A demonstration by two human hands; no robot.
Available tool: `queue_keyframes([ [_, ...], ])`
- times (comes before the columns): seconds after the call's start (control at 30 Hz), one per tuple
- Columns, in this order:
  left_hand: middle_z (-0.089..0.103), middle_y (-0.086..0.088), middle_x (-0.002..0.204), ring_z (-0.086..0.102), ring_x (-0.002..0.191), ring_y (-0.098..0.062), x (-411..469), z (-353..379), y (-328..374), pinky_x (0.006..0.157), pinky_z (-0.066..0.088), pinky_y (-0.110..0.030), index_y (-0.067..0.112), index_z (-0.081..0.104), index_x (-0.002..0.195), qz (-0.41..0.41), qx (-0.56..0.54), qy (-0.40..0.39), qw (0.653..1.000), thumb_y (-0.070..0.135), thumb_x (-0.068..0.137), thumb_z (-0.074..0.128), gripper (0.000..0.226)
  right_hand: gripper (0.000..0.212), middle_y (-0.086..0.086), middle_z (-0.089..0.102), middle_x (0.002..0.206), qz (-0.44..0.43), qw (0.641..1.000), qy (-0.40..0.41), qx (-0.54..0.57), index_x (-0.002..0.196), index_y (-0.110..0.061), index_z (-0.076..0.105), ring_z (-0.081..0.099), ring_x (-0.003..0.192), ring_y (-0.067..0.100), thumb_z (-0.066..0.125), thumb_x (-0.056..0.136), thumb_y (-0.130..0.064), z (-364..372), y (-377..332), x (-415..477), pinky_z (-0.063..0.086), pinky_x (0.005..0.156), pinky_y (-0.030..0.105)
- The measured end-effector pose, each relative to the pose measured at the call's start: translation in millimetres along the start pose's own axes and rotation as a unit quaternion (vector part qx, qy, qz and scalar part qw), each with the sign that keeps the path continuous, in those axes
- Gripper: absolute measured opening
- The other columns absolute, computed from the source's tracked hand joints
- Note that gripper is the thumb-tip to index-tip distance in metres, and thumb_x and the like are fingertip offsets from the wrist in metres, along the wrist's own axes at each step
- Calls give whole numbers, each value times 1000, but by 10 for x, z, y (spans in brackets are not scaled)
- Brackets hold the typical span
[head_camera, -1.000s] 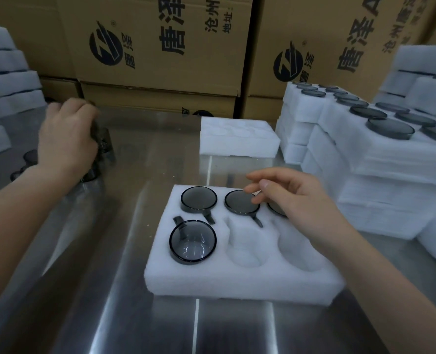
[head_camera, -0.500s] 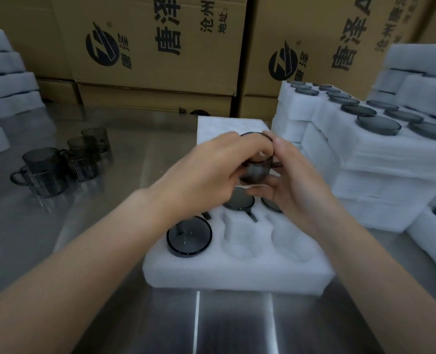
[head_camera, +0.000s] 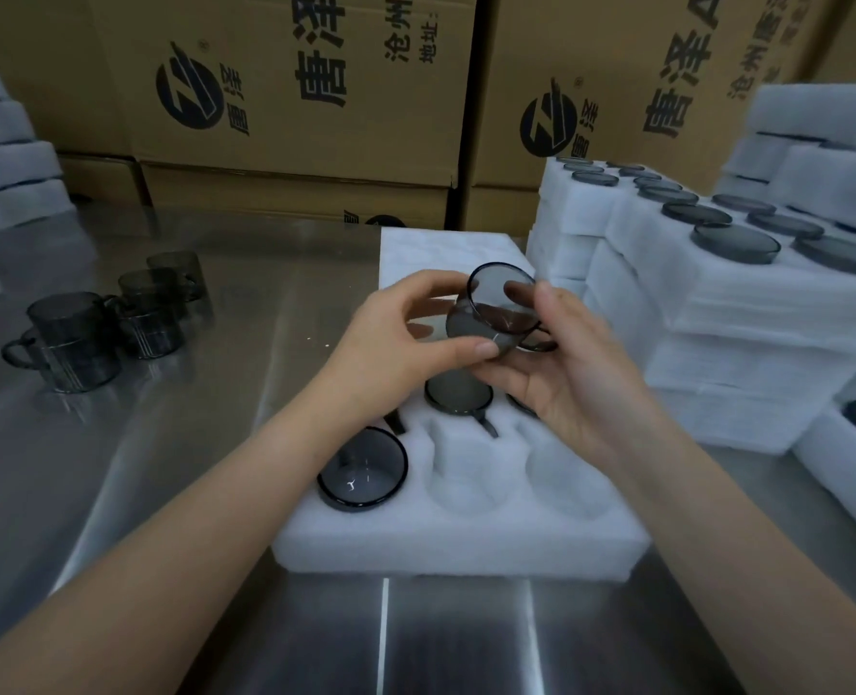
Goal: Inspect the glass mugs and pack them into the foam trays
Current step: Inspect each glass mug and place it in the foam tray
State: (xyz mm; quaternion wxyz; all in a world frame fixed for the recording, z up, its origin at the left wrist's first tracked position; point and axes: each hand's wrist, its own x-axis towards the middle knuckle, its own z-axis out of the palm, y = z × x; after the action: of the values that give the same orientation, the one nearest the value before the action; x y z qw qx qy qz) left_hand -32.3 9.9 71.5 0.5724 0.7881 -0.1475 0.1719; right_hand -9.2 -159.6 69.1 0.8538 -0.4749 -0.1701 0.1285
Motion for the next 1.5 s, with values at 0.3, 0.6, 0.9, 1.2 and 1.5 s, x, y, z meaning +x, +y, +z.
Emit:
queue_keyframes([
  [0.3,68,9,113,63,106,-4,-55,28,29,98,49,-29,18,66,121,79,73,2,994,9,65,86,61,37,16,72,91,-18,995,52,-86,91,-8,54,72,87,36,67,77,-39,31,-18,9,57,58,42],
  [0.6,64,7,115,53,101,1,-59,85,45,90,42,-12,13,62,122,146,195,-32,969,18,71,84,55,49,5,72,81,-66,968,112,-214,84,-20,56,72,76,22,89,53,-39,35,59,20,55,56,34],
  [0.9,62,15,114,56,105,1,-47,56,16,94,46,-21,22,60,128,108,148,-39,982,15,77,79,54,61,8,71,99,-61,968,1,-245,113,-9,59,71,91,22,88,60,-7,-57,10,-27,58,67,33],
  [1.2,66,3,123,59,118,-13,-11,26,-65,103,46,-44,18,56,134,41,37,-27,998,13,76,77,62,33,10,70,117,-19,992,-96,-84,115,-13,70,65,114,30,64,83,-9,-174,-22,5,56,85,44],
  [1.5,63,10,125,54,121,-4,-28,26,-41,107,42,-34,23,55,134,62,69,-61,994,4,75,78,66,41,21,72,105,-45,989,32,-135,103,1,69,70,98,37,65,83,-35,-95,-28,4,59,65,43],
])
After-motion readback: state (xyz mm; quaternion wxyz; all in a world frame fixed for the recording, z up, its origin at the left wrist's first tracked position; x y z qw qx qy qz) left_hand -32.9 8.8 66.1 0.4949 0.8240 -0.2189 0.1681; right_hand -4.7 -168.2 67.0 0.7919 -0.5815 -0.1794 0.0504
